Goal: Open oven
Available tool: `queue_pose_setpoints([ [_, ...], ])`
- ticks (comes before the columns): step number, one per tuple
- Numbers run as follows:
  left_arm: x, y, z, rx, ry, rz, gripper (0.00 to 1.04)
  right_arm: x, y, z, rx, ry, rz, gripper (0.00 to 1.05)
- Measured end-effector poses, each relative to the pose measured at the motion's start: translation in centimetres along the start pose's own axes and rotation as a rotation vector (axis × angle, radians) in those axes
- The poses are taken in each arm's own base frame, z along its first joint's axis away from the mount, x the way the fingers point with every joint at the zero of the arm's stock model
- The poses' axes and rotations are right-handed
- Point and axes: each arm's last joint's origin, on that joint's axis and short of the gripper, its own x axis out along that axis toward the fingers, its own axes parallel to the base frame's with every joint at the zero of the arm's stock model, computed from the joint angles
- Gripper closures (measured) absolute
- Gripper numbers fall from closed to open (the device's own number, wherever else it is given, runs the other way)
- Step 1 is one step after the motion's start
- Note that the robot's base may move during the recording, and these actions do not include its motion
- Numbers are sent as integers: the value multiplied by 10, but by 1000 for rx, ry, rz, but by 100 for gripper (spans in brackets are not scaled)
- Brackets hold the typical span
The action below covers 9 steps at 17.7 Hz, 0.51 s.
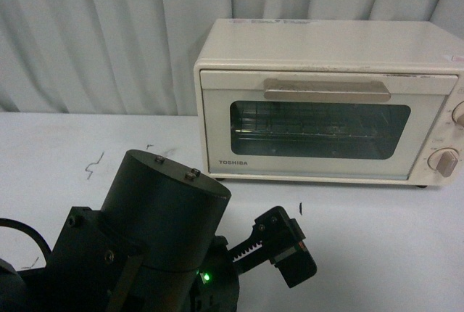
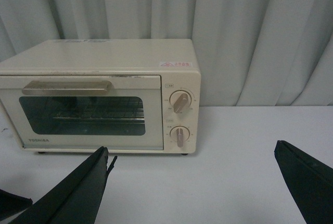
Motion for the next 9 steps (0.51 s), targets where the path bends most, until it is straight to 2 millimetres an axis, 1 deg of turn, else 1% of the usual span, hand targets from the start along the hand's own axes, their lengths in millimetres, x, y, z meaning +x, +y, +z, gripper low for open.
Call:
queue_pose_setpoints([
  [3, 2, 4, 7, -33, -28, 21, 7, 0, 0, 0, 0, 0, 0, 6],
  [9, 1, 4, 8, -39, -32, 43, 7, 0, 0, 0, 0, 0, 0, 6],
])
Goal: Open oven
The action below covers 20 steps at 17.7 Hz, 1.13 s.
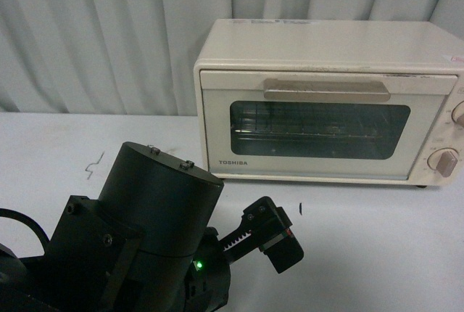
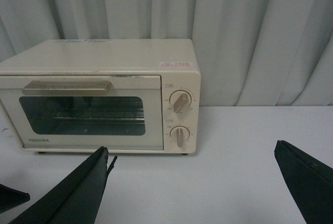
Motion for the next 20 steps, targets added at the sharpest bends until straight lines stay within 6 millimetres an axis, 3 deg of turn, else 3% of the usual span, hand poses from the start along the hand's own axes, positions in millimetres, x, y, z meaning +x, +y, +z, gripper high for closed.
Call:
queue_pose_setpoints([
  [2, 0, 0, 0, 0, 0, 0, 7, 4, 1, 12, -83, -100, -108, 6],
  [4, 0, 0, 0, 0, -2, 2, 7, 21, -1, 24, -252, -100, -218, 6],
  [12, 0, 0, 0, 0, -2, 1, 7, 50, -6, 46, -405, -161, -221, 6],
  [15, 0, 0, 0, 0, -2, 2, 7, 115, -12, 86, -578, -229, -212, 6],
  [18, 0, 0, 0, 0, -3, 2, 7, 181, -8, 85, -760, -119, -91, 6],
  [20, 0, 0, 0, 0, -3, 2, 7, 208, 0, 90, -847, -107, -37, 6],
])
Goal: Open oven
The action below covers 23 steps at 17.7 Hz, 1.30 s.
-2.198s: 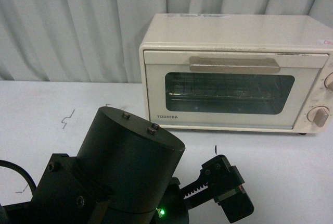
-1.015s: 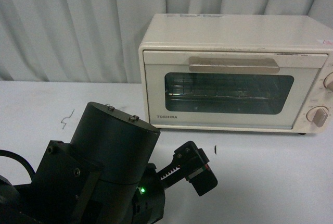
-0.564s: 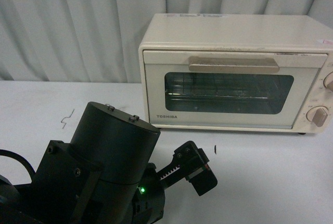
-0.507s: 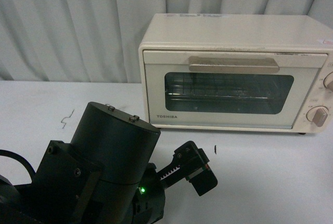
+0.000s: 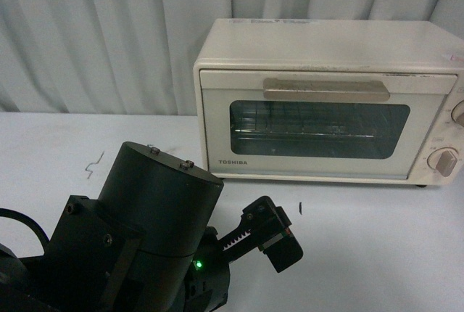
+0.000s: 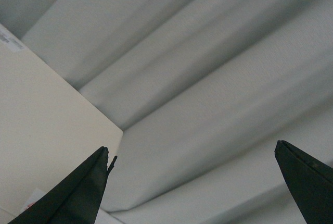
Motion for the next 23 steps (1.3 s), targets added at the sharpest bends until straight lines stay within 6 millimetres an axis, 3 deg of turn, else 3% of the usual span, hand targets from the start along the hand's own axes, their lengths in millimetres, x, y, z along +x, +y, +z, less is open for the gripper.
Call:
queue_pose_setpoints([
  [2, 0, 0, 0, 0, 0, -1, 7, 17, 8, 6, -95, -38, 65, 10],
  [5, 0, 0, 0, 0, 0, 0, 7, 24, 29, 7, -225, -81, 199, 39],
  [12, 0, 0, 0, 0, 0, 0, 7, 34, 56, 6, -440, -148, 383, 103],
  [23, 0, 0, 0, 0, 0, 0, 7, 33, 101, 13, -452, -195, 632, 103],
])
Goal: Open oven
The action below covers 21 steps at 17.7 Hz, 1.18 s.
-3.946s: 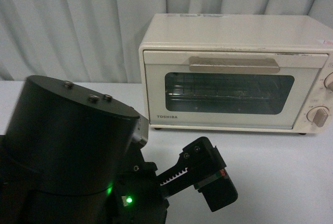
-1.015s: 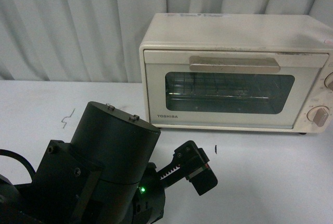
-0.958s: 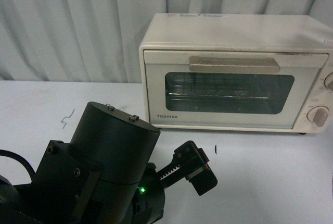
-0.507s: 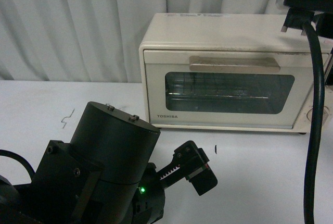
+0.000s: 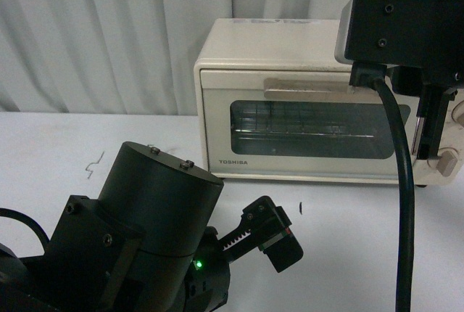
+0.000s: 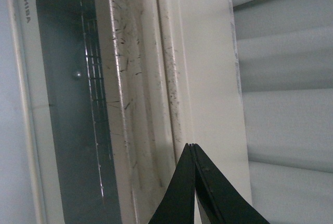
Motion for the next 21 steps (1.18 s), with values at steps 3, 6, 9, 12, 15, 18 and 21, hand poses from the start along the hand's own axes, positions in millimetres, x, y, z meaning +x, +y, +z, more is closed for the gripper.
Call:
queue_pose_setpoints([
  [3, 0, 0, 0, 0, 0, 0, 7, 4, 6, 0, 6, -1, 24, 103],
  [6, 0, 0, 0, 0, 0, 0, 7, 6, 6, -1, 17, -2, 24, 103],
  [9, 0, 0, 0, 0, 0, 0, 7, 11, 7, -3, 26, 3, 41, 103],
  [12, 0, 0, 0, 0, 0, 0, 7, 12, 10, -9, 48, 18, 54, 103],
  [15, 0, 0, 0, 0, 0, 0, 7, 10, 13, -11, 70, 21, 62, 103],
  [18, 0, 0, 0, 0, 0, 0, 7, 8, 18, -11, 96, 11, 84, 103],
  [21, 0, 0, 0, 0, 0, 0, 7, 3, 20, -10, 117, 12, 113, 103],
])
